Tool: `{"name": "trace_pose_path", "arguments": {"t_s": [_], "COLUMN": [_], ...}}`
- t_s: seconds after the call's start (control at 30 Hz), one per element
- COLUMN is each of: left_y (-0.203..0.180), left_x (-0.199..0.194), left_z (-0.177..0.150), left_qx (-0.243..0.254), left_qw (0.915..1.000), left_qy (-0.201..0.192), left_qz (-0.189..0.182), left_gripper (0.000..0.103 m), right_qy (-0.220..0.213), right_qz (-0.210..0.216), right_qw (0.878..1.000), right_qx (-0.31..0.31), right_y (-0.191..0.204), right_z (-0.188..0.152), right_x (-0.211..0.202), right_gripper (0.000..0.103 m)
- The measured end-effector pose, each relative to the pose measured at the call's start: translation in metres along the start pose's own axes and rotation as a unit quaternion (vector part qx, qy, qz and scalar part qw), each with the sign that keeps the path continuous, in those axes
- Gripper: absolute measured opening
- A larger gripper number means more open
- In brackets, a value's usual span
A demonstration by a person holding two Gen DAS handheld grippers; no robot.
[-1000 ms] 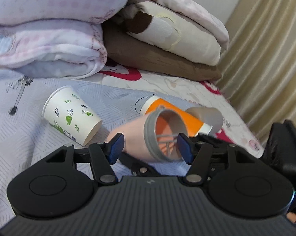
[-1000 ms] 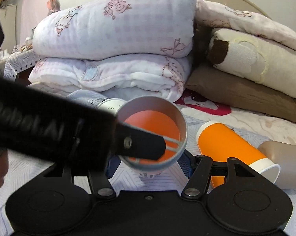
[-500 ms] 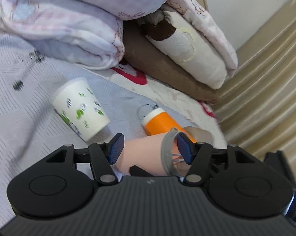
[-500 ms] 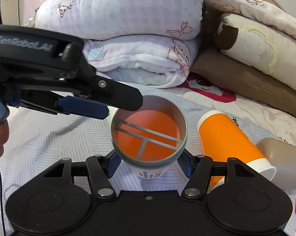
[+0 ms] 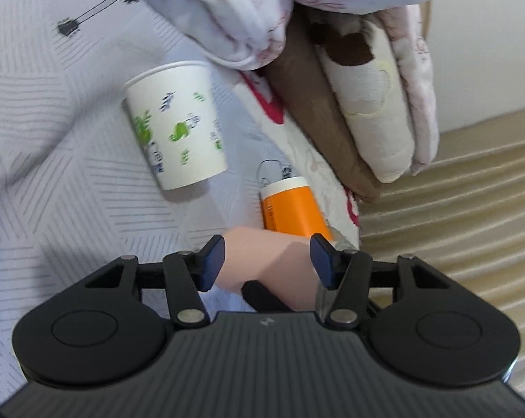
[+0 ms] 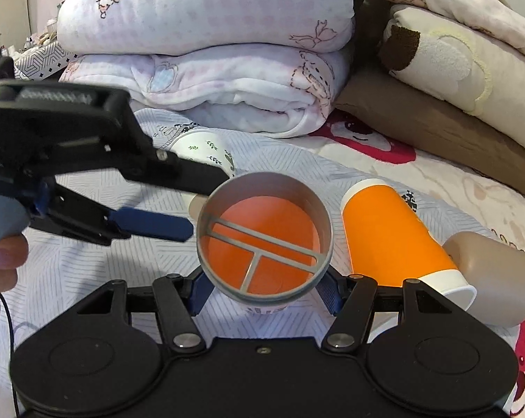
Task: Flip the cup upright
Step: 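Lower the upright pink cup onto the cloth with the right gripper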
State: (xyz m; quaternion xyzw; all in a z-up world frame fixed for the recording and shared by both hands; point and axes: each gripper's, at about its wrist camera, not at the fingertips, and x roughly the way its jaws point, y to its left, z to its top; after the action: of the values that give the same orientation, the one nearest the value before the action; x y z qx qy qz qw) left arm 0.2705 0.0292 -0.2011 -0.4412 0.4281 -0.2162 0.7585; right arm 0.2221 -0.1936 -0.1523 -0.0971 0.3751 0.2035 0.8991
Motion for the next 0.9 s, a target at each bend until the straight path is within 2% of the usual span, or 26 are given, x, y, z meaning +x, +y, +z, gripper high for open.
{"name": "trace_pose_path", "arguments": {"t_s": [0.27,0.37,0.43,0.63,0.7,0.8,0.9], "left_y": [0.006,0.004,0.005,0.014,0.013,0.012,0.016], "left_x": [0.002,0.002,0.004,0.009,0.008,0.010,0.012], "left_z": [0.004,0.004,0.002,-0.002,-0.002,-0.002,-0.001], "left_qx": [-0.022,-0.009,-0.017,-0.055,-0.052,-0.053,-0.057], "left_qw": [0.9992,0.9990,0.9988,0.9962,0.9968,0.9961,0.9951], "left_qy": [0.003,0.007,0.016,0.043,0.041,0.047,0.052], "left_qz": [0.033,0.043,0.042,0.053,0.046,0.054,0.063], "left_gripper": [0.052,0.051,0.051,0.051,0.051,0.051,0.051], "right_qy": [0.011,0.033,0.043,0.044,0.040,0.036,0.035], "right_qz": [-0.015,-0.009,-0.006,0.001,0.001,0.011,0.006], "right_qw": [0.998,0.997,0.996,0.997,0.999,0.999,0.999], "right_qx": [-0.052,-0.068,-0.078,-0.055,-0.036,-0.016,-0.034], "right_y": [0.013,0.016,0.018,0.014,0.009,0.004,0.007], "right_z": [0.006,0.009,0.010,0.005,0.004,0.001,-0.001], "right_x": [0.008,0.000,-0.008,-0.015,-0.013,-0.011,-0.013], "right_gripper": [0.067,0.067,0.067,0.067,0.067,0.067,0.067]}}
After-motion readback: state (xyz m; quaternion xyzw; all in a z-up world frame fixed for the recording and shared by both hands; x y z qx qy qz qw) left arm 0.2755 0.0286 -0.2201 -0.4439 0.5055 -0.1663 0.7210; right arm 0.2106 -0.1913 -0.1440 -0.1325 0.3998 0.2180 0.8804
